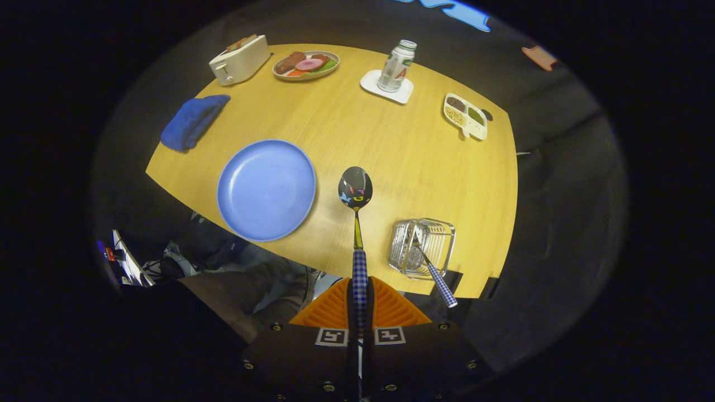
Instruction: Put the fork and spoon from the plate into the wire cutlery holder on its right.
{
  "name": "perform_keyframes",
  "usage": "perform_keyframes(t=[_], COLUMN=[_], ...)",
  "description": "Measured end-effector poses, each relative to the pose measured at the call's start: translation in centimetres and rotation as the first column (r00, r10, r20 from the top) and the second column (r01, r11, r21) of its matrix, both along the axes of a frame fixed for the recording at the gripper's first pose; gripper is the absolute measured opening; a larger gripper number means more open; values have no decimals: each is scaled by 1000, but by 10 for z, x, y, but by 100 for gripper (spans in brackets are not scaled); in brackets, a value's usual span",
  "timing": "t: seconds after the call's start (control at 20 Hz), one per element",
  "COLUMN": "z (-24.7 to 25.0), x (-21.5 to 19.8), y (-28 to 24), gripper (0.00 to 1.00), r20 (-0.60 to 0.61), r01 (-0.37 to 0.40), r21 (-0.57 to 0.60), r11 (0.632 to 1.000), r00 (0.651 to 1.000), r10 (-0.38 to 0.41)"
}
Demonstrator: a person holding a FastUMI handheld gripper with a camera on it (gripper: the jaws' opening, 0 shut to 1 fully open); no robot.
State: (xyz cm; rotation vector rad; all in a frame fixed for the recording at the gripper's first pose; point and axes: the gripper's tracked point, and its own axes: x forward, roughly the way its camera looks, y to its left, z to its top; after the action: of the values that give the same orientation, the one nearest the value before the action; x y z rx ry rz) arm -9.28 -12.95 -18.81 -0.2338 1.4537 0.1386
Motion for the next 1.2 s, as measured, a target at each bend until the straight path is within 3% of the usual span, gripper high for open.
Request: perform_keyframes(t=[0.5, 0.85, 1.2], z=[0, -44, -64], x=[-36, -31, -15], y=[-85, -96, -100], gripper=[3, 3, 5], r20=[-115, -266, -319], r01=[110, 44, 3], r21=[-134, -135, -125], r11=[985, 990, 992], r00=[985, 961, 947], r10=[-126, -79, -43])
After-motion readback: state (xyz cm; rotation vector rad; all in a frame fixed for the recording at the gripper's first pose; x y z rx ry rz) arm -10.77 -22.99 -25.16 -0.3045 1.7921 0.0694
